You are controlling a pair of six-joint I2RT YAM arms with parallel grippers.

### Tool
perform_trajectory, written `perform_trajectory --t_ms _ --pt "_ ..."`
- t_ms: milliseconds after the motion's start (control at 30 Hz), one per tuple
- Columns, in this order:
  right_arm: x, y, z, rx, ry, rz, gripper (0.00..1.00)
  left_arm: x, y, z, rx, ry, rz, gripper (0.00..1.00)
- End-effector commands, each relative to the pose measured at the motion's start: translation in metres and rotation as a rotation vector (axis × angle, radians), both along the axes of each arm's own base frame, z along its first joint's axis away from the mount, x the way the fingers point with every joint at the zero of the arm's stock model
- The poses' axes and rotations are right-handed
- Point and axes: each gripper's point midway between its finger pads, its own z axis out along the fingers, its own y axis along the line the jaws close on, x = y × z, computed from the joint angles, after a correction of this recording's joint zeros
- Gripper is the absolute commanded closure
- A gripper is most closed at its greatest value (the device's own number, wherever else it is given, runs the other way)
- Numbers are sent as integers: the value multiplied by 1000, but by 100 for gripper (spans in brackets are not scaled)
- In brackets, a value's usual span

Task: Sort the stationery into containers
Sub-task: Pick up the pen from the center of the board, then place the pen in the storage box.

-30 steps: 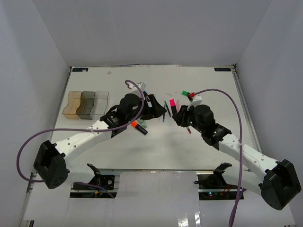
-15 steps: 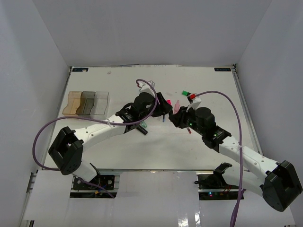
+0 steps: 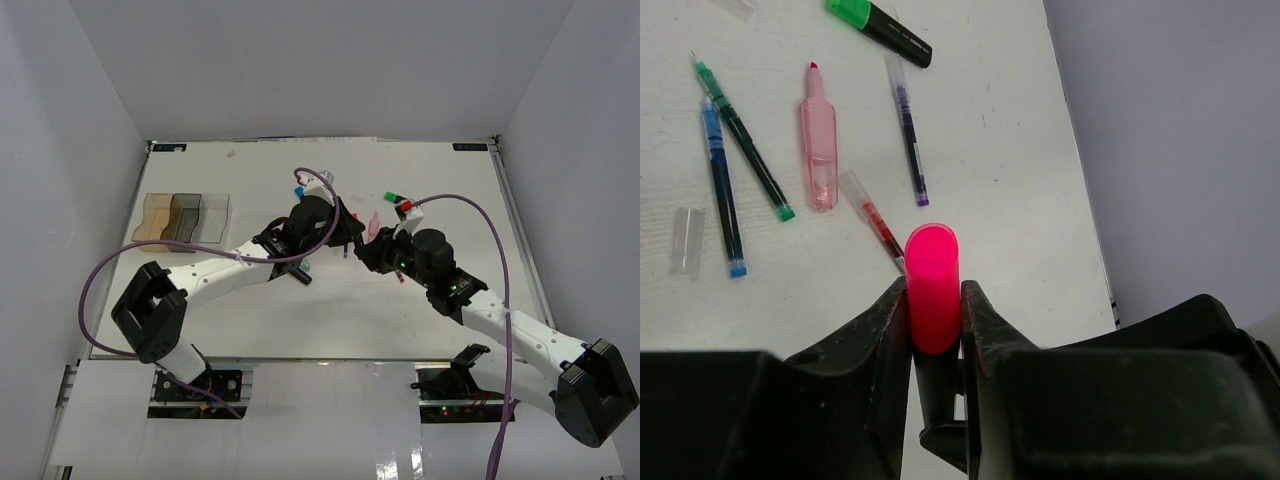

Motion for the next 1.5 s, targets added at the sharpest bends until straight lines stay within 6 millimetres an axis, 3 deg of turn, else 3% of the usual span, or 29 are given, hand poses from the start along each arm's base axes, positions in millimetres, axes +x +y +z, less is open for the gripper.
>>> perform_trajectory --t_ms 0,33,100,133,200,300,367,433,467,533,567,633,733,933,1000,1033,1133,1300,1467 --pt "2 5 18 52 -53 11 69 2 -4 29 -40 -63 -10 79" --pt "2 5 18 51 -55 8 64 3 -3 27 -31 -65 -10 80" --pt "3 3 16 35 -51 3 49 2 0 27 -2 -73 -9 81" --pt "3 3 15 23 -52 5 36 4 5 24 26 -72 8 82" --pt "3 0 12 1 -47 0 24 9 15 28 66 -100 30 82" --pt "2 -5 6 -46 -39 -3 3 21 49 24 167 -110 100 82" --pt "0 -6 4 -68 -36 5 5 34 86 18 255 -95 178 82" --pt "-2 -10 0 -100 -31 12 7 43 118 26 315 -114 221 82" --pt "-3 -11 -1 -109 -31 14 7 53 151 22 365 -83 277 82" --pt "-5 -13 -6 -135 -32 22 8 57 193 24 460 -67 323 83" --pt "-6 -14 -9 -142 -31 24 8 67 229 25 509 -53 409 83" --pt "-8 -15 -12 -154 -37 35 8 72 263 32 587 -59 466 83" --pt "-11 -15 -17 -167 -41 60 8 79 341 32 770 -4 600 84" --pt "-23 -12 -28 -166 -47 125 8 98 439 21 965 68 716 86" --pt "-27 -12 -33 -167 -55 147 9 110 451 8 1002 93 679 87" --pt "-27 -12 -34 -172 -63 154 9 114 475 12 1000 107 724 87" --pt "-31 -12 -42 -178 -71 174 9 127 500 -5 1055 152 716 87" --pt "-39 -11 -42 -147 -91 203 9 150 532 -30 1144 219 714 89" --pt "-39 -18 -38 -148 -123 175 9 161 552 -36 1188 200 750 83"
